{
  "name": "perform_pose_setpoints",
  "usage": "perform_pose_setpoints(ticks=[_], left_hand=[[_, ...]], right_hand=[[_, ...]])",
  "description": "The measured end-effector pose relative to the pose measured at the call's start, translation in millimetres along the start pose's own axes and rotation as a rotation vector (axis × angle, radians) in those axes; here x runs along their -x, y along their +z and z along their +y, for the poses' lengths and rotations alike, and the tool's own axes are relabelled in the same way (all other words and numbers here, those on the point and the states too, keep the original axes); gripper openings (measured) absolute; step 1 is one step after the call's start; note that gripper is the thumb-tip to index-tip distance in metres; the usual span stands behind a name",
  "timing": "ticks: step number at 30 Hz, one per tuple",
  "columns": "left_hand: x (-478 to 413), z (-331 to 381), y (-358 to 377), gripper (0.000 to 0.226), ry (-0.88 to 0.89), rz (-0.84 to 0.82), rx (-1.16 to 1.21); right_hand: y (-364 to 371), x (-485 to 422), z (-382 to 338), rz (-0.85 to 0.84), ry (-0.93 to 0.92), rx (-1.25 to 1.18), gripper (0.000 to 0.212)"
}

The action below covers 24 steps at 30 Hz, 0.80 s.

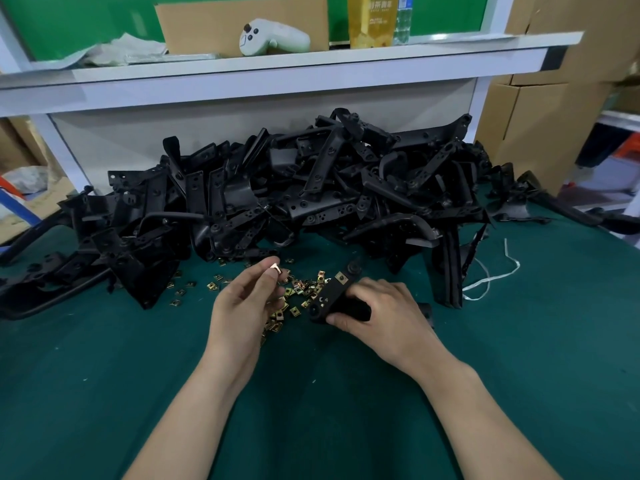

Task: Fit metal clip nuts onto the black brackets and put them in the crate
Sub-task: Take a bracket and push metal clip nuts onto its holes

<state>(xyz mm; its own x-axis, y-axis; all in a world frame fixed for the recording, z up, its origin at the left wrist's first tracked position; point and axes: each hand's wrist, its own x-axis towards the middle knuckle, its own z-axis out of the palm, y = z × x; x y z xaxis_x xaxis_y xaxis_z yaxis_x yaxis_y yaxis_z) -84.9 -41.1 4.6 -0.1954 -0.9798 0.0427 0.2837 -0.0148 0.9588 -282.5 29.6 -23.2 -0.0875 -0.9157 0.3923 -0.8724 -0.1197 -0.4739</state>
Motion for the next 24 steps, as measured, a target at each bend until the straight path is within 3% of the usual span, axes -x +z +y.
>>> perform_pose_setpoints(ticks=[8,24], left_hand=[[1.0,2.7,-0.4,0.027,-0.136,-0.150,0.194],[2.0,3.6,-0.3,0.026,-0.141,-0.127,0.214]], right_hand=[[0.9,-0.4,0.5,0.010,-0.001,-0.001,0.046],[-1.2,-0.8,-1.0,-0.012,0.010,0.032,0.046]])
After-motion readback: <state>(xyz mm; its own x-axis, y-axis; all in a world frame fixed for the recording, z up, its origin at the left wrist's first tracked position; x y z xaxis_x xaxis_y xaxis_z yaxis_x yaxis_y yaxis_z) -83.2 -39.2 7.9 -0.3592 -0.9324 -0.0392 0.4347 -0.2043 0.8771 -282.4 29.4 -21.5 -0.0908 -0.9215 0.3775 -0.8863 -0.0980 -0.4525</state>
